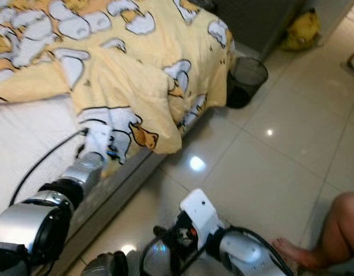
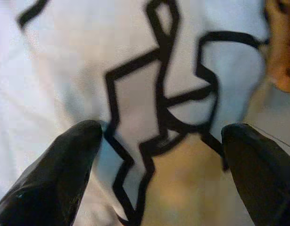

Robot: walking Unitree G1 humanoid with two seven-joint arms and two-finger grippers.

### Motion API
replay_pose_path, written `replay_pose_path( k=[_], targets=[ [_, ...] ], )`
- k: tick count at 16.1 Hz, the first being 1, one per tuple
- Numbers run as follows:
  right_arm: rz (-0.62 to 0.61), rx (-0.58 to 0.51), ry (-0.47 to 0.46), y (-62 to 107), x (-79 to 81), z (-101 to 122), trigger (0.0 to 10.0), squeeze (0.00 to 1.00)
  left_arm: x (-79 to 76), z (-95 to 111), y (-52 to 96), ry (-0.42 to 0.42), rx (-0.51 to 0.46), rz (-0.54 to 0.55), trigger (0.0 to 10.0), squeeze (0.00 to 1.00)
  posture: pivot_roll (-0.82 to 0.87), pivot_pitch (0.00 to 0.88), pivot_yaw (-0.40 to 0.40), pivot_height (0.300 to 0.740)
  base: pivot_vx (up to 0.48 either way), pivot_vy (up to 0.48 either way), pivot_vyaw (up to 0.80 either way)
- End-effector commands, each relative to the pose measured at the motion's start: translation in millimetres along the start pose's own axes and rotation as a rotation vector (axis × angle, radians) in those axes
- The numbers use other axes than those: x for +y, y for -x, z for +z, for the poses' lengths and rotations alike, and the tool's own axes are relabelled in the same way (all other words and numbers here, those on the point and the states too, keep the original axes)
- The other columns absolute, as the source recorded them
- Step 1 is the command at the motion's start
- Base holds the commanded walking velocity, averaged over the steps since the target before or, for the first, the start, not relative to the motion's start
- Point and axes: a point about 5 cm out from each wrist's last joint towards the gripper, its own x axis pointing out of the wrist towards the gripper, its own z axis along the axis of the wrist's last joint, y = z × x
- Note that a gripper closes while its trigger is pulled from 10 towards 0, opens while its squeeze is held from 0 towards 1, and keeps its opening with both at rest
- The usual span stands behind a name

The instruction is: Clean up the room

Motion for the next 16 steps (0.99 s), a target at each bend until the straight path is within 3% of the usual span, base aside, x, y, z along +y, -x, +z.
replay_pose_path(
  k=[1, 4, 7, 9, 10, 12, 14, 16],
  targets=[
    [0.001, 0.01, -0.013, 5.7, 2.6, -0.4, 10.0, 0.0, 2.5, 0.5, -0.1, 0.018, -0.01, 0.034, 10.0, 0.0, -0.36, 0.296, -0.026, 0.732, 0.0, 0.0, 0.0],
    [0.018, 0.036, -0.017, 11.2, 6.2, -1.6, 10.0, 0.0, 1.4, 0.6, 0.7, -0.008, -0.04, 0.05, 9.9, 0.0, -0.34, 0.301, -0.036, 0.732, 0.0, 0.0, 0.0],
    [0.028, 0.057, -0.01, 16.2, 5.3, -2.1, 10.0, 0.0, 10.9, -4.3, 0.5, -0.026, -0.06, 0.122, 9.6, 0.0, -0.34, 0.299, -0.042, 0.732, 0.0, 0.0, 0.0],
    [0.025, 0.059, -0.01, 15.9, 4.4, -1.2, 10.0, 0.0, 17.7, 8.0, 1.0, -0.062, -0.15, 0.191, 9.8, 0.0, -0.34, 0.292, -0.043, 0.732, 0.0, 0.0, 0.0],
    [0.034, 0.062, -0.017, 15.8, 6.7, -1.7, 10.0, 0.0, 9.3, 10.7, 3.0, -0.098, -0.18, 0.18, 9.8, 0.0, -0.33, 0.288, -0.035, 0.732, 0.0, 0.0, 0.0],
    [0.053, 0.081, -0.02, 16.1, 9.3, -5.9, 10.0, 0.0, -1.9, -2.4, 4.0, -0.052, -0.094, 0.133, 10.0, 0.0, -0.32, 0.286, -0.033, 0.732, 0.0, 0.0, 0.0],
    [0.059, 0.097, -0.023, 16.1, 8.4, -9.3, 10.0, 0.0, -8.5, -2.2, 6.5, -0.052, -0.128, 0.135, 10.0, 0.0, -0.32, 0.284, -0.036, 0.732, 0.0, 0.0, 0.0],
    [0.075, 0.093, -0.024, 15.7, 8.1, -6.9, 10.0, 0.0, 6.0, -4.5, 5.0, -0.062, -0.13, 0.223, 10.0, 0.0, -0.32, 0.285, -0.034, 0.732, 0.0, 0.0, 0.0]
  ],
)
